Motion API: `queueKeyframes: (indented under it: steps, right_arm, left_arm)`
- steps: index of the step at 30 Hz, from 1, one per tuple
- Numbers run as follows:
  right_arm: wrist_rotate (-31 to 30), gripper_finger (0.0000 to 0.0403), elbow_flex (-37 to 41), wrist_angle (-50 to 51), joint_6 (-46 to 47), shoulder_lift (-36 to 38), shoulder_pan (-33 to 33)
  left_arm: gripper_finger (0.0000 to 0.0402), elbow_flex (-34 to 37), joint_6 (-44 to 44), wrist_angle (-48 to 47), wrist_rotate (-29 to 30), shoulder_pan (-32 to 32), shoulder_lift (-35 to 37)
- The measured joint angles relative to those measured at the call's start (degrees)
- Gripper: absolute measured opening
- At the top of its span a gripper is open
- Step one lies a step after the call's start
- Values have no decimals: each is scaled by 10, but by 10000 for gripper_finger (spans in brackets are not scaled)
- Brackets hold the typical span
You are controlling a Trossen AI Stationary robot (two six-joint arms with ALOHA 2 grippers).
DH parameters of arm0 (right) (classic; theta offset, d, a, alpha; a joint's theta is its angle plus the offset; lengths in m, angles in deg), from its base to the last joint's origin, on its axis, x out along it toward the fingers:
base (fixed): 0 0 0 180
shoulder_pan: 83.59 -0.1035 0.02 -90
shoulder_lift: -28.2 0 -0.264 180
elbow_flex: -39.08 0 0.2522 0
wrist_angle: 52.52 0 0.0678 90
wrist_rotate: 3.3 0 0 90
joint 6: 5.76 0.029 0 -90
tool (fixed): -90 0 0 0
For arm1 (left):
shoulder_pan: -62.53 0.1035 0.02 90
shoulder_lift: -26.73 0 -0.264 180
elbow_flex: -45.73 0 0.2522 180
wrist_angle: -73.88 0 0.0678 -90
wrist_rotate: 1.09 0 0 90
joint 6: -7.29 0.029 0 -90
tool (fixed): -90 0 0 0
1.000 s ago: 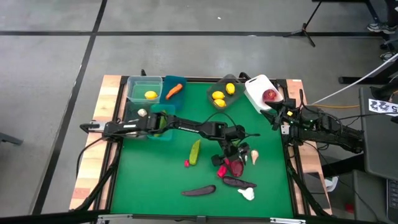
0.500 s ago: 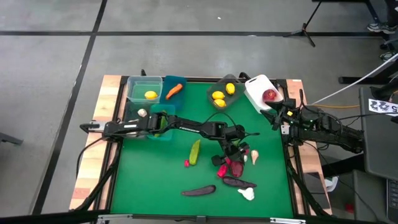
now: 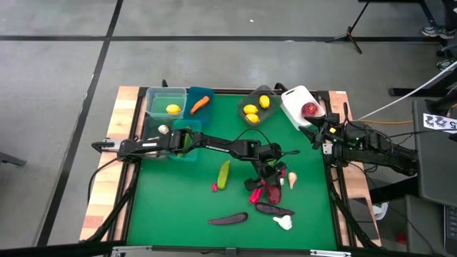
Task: Sort produce into baskets
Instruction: Put the red apple into the white bin
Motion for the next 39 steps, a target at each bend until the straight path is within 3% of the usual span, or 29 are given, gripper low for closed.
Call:
queueKeyframes:
  steps: [23,33,39]
  right_arm:
    - [0,319,0,0,0,0,0]
    - [0,319,0,-6,-9,0,0]
    - [0,319,0,-50,-61,0,0]
  left_arm:
    - [232,-7,-74,-7,28,12,9]
    - [232,-100,-222,-4,29,55,12]
    - [232,-96,-337,64,12,101,34]
